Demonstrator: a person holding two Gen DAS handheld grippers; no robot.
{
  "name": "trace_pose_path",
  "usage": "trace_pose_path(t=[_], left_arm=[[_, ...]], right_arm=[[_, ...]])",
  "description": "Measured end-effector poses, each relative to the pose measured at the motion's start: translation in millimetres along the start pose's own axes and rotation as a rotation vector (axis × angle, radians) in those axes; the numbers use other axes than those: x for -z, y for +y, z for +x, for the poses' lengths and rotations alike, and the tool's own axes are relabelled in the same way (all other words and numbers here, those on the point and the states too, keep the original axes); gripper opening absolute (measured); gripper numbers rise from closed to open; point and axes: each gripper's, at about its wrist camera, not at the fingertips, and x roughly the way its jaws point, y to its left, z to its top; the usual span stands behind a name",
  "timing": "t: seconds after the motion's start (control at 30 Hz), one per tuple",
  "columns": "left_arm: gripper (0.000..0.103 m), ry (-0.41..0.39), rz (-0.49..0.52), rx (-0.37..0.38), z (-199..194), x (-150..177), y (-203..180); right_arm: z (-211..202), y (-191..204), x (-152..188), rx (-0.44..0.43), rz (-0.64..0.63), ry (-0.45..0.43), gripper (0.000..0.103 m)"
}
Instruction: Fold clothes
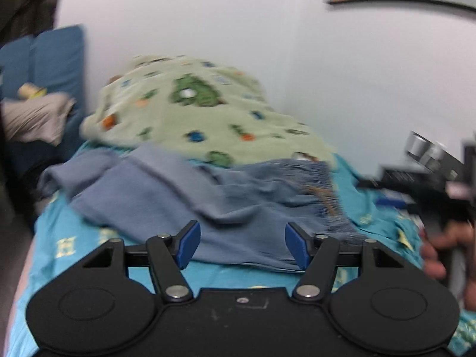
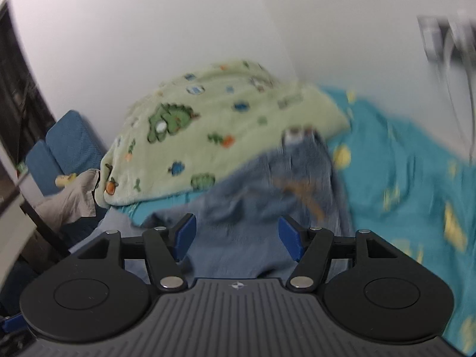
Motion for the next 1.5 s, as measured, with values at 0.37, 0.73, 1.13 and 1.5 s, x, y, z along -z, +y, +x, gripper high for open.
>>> trace_pose_path(t=[0.37, 0.73, 1.13, 1.5], left_arm=[[0.060, -0.054, -0.112, -0.096, 24.2, -1.1, 55.4], [0.059, 0.004, -0.230, -0.148, 76.0, 9.4, 98.2], [0.057, -0.067, -0.357, -0.200, 44.9, 6.4, 122.3], [0.057, -0.023, -0.399, -0.209, 42.1, 9.0, 129.4]], right_arm=[[53.0, -54.6, 43.2, 0.146, 0.408, 0.173, 0.079], [103.6, -83.3, 55.8, 0.190, 0.541, 0.194, 0.056], [44.0, -70.5, 8.7, 0.221, 0.377, -0.030, 0.026], [54.3, -153.4, 7.6, 0.422, 0.437, 0.009, 0.025]])
